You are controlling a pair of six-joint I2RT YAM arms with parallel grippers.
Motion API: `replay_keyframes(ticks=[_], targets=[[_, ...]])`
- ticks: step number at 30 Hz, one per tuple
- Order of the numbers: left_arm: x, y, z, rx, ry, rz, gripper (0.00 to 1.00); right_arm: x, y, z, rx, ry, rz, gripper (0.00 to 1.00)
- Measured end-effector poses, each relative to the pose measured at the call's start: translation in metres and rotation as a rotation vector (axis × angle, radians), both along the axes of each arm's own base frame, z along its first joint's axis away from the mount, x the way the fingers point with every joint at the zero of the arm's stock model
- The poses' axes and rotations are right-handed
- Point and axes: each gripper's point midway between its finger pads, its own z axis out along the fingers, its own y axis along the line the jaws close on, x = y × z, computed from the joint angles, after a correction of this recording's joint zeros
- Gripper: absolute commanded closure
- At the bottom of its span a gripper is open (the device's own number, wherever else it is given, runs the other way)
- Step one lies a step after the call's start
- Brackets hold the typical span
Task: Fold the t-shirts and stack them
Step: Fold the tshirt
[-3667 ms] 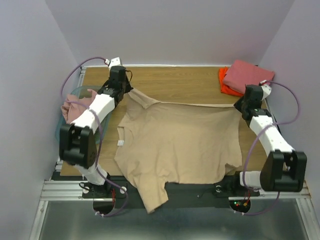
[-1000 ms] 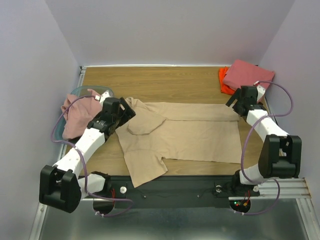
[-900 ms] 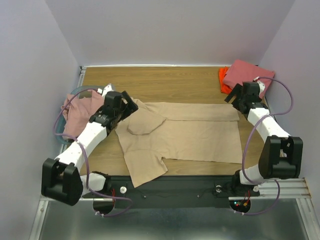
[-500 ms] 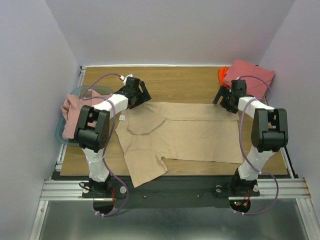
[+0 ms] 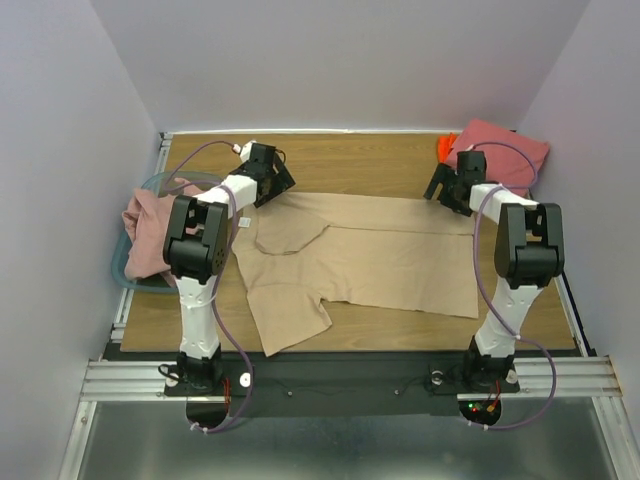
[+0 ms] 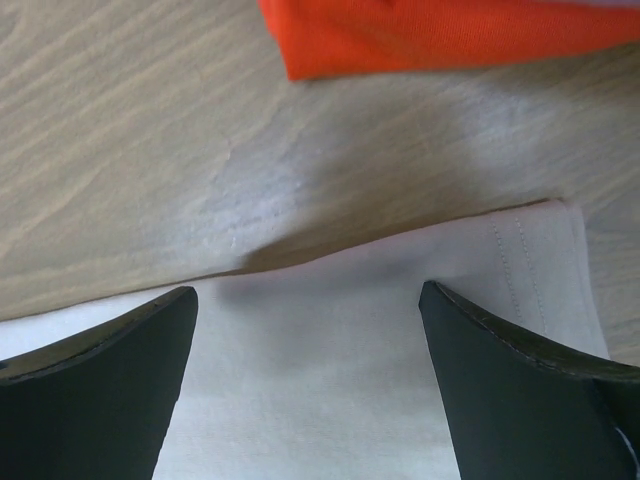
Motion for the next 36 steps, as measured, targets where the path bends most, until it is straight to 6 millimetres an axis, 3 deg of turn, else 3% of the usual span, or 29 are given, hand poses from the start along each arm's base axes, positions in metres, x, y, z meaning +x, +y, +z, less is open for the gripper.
replay_keyframes(ticks=[8, 13, 17, 19, 22, 24, 25, 28, 30, 31, 33, 36], targets=[[0.028, -0.010, 0.005, -0.030, -0.016, -0.017, 0.11, 0.021, -0.009, 0.000, -0.067, -0.018, -0.021, 0.00], [0.024, -0.006, 0.012, -0.017, 0.012, -0.018, 0.11, 0.016, -0.009, 0.005, -0.073, -0.015, -0.007, 0.00], [0.002, -0.003, 0.045, 0.022, -0.013, -0.030, 0.11, -0.006, -0.007, 0.039, -0.057, -0.055, 0.000, 0.00], [-0.027, -0.005, 0.082, 0.032, -0.073, -0.038, 0.11, -0.028, -0.003, 0.073, -0.033, -0.119, -0.003, 0.00], [-0.089, -0.017, 0.138, 0.009, -0.190, -0.057, 0.11, -0.066, 0.002, 0.112, 0.002, -0.221, -0.020, 0.00], [-0.138, -0.030, 0.162, -0.038, -0.254, -0.091, 0.11, -0.092, 0.004, 0.120, 0.025, -0.262, -0.035, 0.00], [-0.159, -0.035, 0.164, -0.070, -0.269, -0.102, 0.11, -0.106, 0.005, 0.122, 0.038, -0.277, -0.049, 0.00], [-0.218, -0.035, 0.114, -0.099, -0.165, -0.120, 0.11, -0.142, 0.008, 0.104, 0.078, -0.257, -0.086, 0.00], [-0.239, -0.034, 0.092, -0.116, -0.099, -0.096, 0.11, -0.162, 0.010, 0.090, 0.104, -0.230, -0.109, 0.00], [-0.271, -0.031, 0.049, -0.076, 0.018, -0.115, 0.11, -0.172, 0.011, 0.084, 0.118, -0.211, -0.119, 0.00], [-0.317, -0.028, 0.012, -0.024, 0.167, -0.125, 0.11, -0.181, 0.013, 0.078, 0.134, -0.195, -0.130, 0.00], [-0.365, -0.035, -0.002, 0.005, 0.275, -0.174, 0.11, -0.183, 0.015, 0.077, 0.150, -0.187, -0.135, 0.00]])
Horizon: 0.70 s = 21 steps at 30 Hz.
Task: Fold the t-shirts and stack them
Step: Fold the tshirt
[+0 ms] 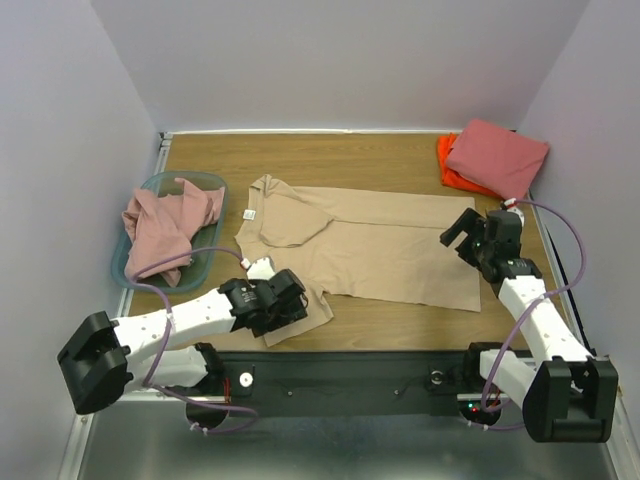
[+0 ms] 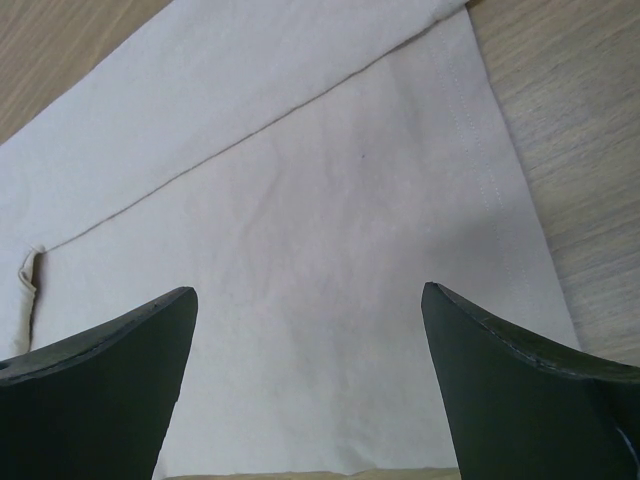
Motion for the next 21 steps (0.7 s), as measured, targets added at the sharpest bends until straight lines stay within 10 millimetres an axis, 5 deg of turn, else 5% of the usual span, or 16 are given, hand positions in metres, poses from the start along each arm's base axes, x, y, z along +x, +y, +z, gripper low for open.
replay_keyframes(ticks=[5, 15, 21], targets=[[-0.038, 0.001, -0.003, 0.066, 0.109, 0.031, 0.11, 0.000, 0.001, -0.009, 0.012, 0.032, -0.005, 0.00], [-0.047, 0.015, -0.024, 0.236, 0.197, 0.107, 0.16, -0.004, -0.001, -0.017, 0.003, 0.066, -0.016, 0.00], [-0.040, 0.002, -0.032, 0.220, 0.198, 0.100, 0.49, -0.005, -0.003, -0.018, -0.008, 0.070, -0.019, 0.00]])
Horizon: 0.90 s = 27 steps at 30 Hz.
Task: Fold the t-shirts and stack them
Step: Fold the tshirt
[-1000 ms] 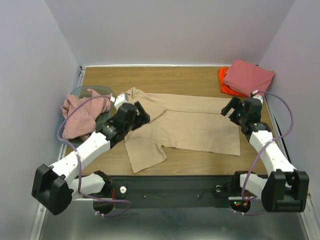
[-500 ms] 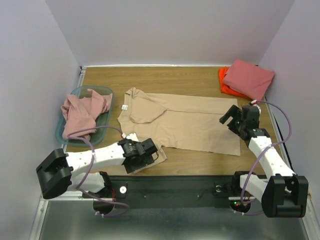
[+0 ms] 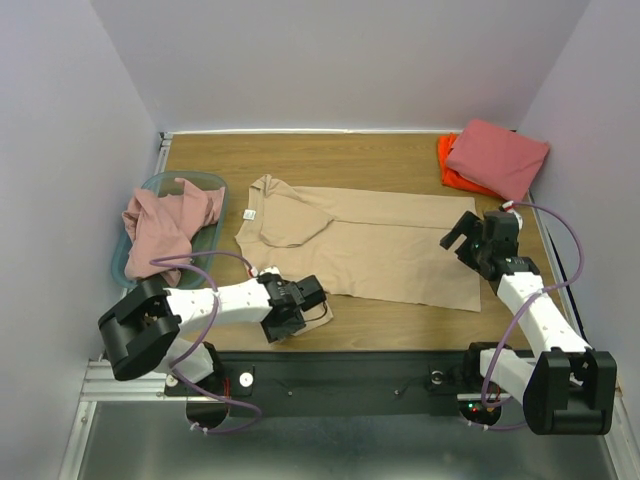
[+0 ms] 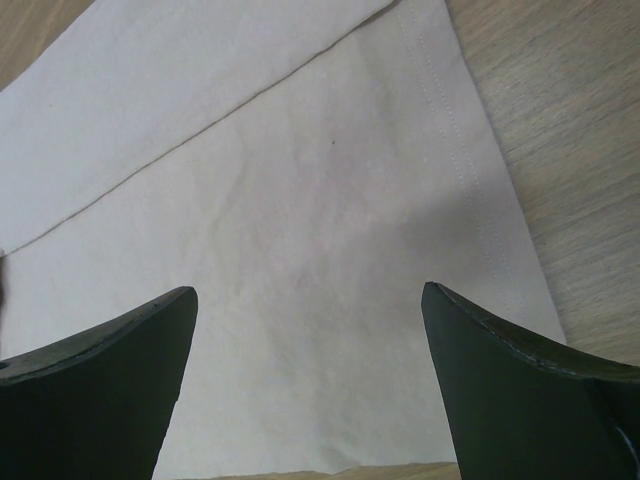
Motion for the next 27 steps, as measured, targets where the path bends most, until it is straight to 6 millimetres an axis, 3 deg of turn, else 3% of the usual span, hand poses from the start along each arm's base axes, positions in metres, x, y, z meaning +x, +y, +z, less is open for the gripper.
replay_keyframes(ticks=[2, 9, 13, 16, 21, 27], targets=[[0.000, -0.002, 0.000, -0.012, 0.000, -0.001, 0.63, 0.000, -0.001, 0.000, -0.003, 0.001, -0.001, 0.00], [-0.002, 0.002, 0.001, -0.061, -0.023, 0.024, 0.75, -0.004, -0.003, 0.004, 0.002, -0.004, -0.028, 0.00], [-0.003, 0.003, 0.002, -0.079, -0.033, 0.032, 0.96, -0.012, -0.003, 0.006, 0.028, 0.000, -0.066, 0.00], [-0.001, 0.002, 0.002, -0.083, -0.039, 0.027, 1.00, -0.023, -0.001, -0.002, 0.063, 0.034, -0.099, 0.00], [0.003, -0.002, 0.004, -0.093, -0.059, -0.003, 1.00, -0.059, -0.009, -0.028, 0.084, 0.155, -0.228, 0.00], [0.010, -0.010, 0.020, -0.165, -0.117, -0.024, 1.00, -0.081, -0.017, -0.024, 0.102, 0.156, -0.354, 0.01]])
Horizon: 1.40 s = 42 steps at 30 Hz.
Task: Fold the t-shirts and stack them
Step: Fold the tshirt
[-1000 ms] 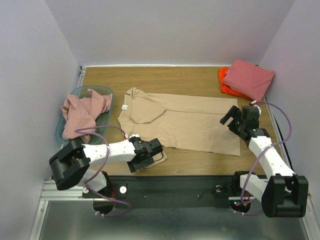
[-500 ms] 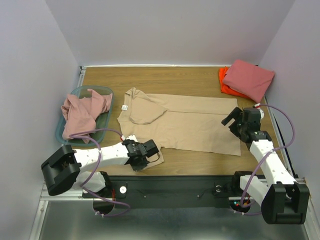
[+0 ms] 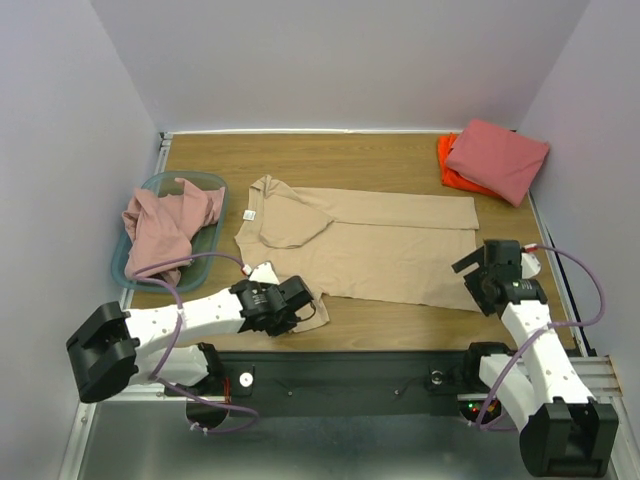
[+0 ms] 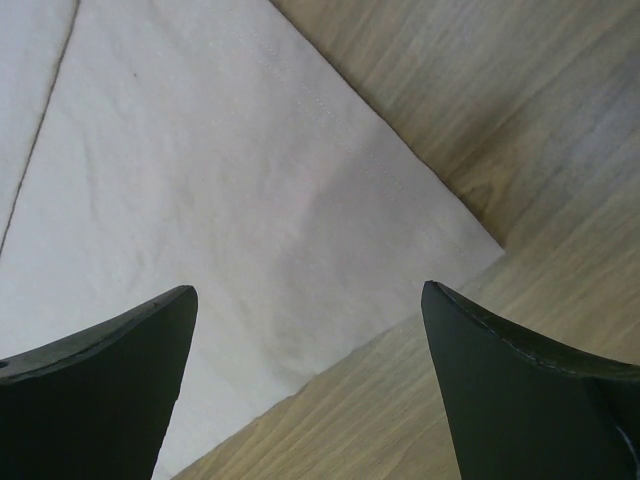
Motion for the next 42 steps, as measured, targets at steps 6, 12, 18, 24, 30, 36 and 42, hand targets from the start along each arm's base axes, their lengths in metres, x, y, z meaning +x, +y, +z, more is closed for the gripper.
replay_keyframes(ticks=[6, 12, 18, 24, 30, 36, 42], targets=[[0.004, 0.003, 0.006, -0.049, -0.040, 0.015, 1.00, -0.015, 0.000, -0.025, 0.039, 0.084, -0.082, 0.07], [0.007, 0.005, 0.005, -0.052, -0.049, 0.021, 1.00, -0.025, 0.001, -0.047, 0.049, 0.131, -0.104, 0.17], [0.009, 0.005, 0.006, -0.055, -0.054, 0.026, 1.00, -0.020, 0.002, -0.051, 0.058, 0.107, -0.099, 0.28], [0.013, 0.006, 0.007, -0.053, -0.066, 0.033, 1.00, -0.010, 0.002, -0.052, 0.058, 0.078, -0.097, 0.52], [0.022, 0.011, 0.007, -0.038, -0.083, 0.045, 1.00, -0.005, 0.000, -0.053, 0.045, 0.054, -0.085, 0.80], [0.036, 0.014, 0.015, -0.035, -0.109, 0.057, 1.00, -0.004, 0.003, -0.055, 0.058, 0.047, -0.067, 1.00], [0.055, 0.012, 0.029, -0.048, -0.154, 0.056, 1.00, -0.002, 0.008, -0.051, 0.071, 0.027, -0.031, 0.99]])
